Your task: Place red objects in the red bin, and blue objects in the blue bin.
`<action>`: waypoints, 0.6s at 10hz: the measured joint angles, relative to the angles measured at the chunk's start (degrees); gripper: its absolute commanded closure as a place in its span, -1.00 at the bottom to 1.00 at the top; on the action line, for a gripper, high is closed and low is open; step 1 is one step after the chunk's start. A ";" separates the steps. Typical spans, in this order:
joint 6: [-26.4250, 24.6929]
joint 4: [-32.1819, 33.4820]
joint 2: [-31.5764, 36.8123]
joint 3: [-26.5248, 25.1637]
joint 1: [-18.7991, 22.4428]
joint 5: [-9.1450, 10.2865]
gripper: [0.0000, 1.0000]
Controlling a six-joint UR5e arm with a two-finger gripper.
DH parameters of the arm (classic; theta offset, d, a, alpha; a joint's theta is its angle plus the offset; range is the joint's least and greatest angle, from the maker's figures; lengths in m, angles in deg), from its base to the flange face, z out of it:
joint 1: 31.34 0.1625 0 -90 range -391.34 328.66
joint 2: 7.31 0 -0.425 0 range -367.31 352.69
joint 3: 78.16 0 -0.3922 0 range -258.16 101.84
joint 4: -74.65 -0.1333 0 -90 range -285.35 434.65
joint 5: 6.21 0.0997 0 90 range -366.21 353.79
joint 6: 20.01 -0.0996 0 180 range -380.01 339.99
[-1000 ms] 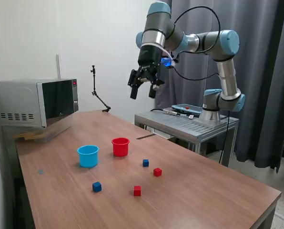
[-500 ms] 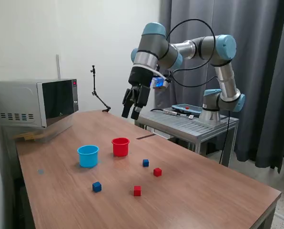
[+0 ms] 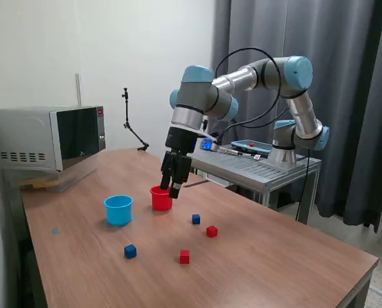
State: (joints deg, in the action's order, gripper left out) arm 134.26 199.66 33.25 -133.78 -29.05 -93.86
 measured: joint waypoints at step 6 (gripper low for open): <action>1.24 -5.55 -2.87 0.60 -0.22 7.71 -1.00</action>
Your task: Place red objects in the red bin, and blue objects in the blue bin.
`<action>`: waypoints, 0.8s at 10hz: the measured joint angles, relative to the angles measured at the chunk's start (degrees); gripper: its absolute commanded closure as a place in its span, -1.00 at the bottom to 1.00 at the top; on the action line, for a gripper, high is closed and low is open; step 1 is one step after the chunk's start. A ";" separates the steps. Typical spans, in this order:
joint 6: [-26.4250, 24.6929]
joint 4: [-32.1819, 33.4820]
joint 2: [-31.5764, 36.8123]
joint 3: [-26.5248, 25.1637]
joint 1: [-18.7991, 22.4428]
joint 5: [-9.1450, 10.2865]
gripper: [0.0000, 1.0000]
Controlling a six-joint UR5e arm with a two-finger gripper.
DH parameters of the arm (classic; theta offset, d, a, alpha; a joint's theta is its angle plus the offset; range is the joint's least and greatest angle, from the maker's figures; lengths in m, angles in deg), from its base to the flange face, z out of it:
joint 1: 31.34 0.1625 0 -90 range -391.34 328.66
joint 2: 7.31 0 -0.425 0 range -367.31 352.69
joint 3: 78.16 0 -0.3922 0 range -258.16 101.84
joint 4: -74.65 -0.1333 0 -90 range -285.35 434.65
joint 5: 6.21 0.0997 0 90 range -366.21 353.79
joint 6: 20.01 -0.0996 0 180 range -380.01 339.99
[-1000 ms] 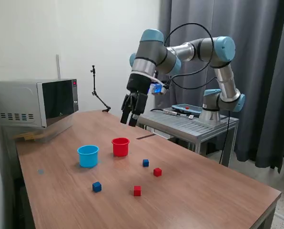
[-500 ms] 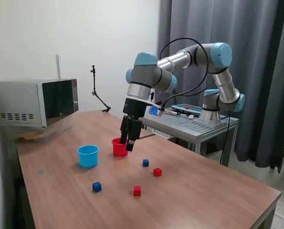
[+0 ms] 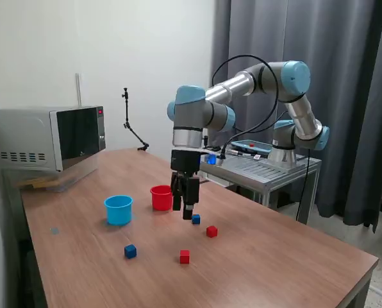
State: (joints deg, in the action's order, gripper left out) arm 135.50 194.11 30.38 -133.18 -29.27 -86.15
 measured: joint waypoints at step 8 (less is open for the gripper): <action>1.04 -7.97 -4.09 1.26 -0.40 1.42 -1.00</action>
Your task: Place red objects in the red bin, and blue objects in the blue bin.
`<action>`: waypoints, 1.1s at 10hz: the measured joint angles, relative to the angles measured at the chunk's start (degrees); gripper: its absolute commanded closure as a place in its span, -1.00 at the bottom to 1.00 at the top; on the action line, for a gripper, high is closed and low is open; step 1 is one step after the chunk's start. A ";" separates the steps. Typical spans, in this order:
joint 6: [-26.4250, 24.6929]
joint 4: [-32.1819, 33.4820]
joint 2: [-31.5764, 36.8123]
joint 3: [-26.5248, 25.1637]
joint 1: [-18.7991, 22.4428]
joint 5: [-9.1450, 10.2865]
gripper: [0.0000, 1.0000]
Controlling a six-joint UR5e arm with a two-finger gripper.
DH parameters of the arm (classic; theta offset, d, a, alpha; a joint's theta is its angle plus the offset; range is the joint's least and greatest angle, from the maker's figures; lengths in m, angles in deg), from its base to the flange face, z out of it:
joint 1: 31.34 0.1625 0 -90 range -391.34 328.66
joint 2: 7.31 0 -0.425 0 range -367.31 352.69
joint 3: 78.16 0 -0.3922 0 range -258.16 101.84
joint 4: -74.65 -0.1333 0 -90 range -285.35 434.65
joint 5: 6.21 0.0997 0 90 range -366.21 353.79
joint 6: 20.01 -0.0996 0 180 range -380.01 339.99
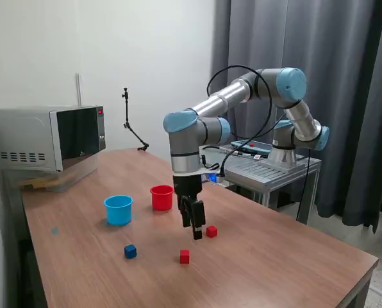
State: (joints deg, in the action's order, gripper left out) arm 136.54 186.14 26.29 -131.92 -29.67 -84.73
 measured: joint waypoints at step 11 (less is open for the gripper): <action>-4.84 0.04 -4.46 4.31 0.94 -8.95 -1.00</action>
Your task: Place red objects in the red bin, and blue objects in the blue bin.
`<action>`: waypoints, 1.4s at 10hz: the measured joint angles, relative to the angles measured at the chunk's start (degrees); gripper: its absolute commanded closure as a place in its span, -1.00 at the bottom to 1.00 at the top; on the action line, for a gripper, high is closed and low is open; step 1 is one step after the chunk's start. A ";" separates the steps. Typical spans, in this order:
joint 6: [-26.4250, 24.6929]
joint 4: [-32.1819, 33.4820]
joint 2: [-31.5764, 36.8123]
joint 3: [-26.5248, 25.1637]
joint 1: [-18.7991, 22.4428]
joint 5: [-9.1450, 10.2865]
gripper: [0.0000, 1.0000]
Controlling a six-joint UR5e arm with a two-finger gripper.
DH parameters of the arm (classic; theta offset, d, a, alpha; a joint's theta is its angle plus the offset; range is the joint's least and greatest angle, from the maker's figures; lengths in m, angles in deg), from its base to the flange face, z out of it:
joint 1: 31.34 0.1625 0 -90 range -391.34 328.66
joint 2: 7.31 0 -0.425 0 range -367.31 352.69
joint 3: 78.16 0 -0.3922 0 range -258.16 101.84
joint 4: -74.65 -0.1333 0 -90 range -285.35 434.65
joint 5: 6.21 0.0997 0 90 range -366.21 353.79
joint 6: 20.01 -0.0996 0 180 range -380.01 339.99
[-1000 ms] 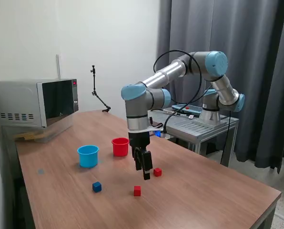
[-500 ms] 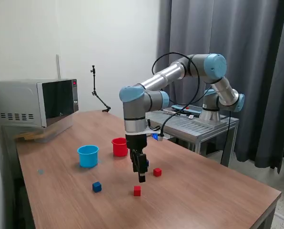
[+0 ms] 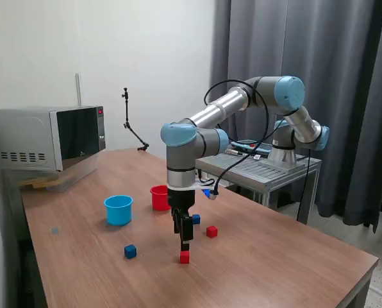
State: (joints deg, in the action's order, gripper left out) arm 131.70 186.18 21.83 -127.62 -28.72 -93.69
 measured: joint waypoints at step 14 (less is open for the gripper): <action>-10.32 2.45 -1.74 0.80 3.12 -1.82 -1.00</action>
State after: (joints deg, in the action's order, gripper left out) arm 121.38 188.63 20.09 -126.82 -25.60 -95.51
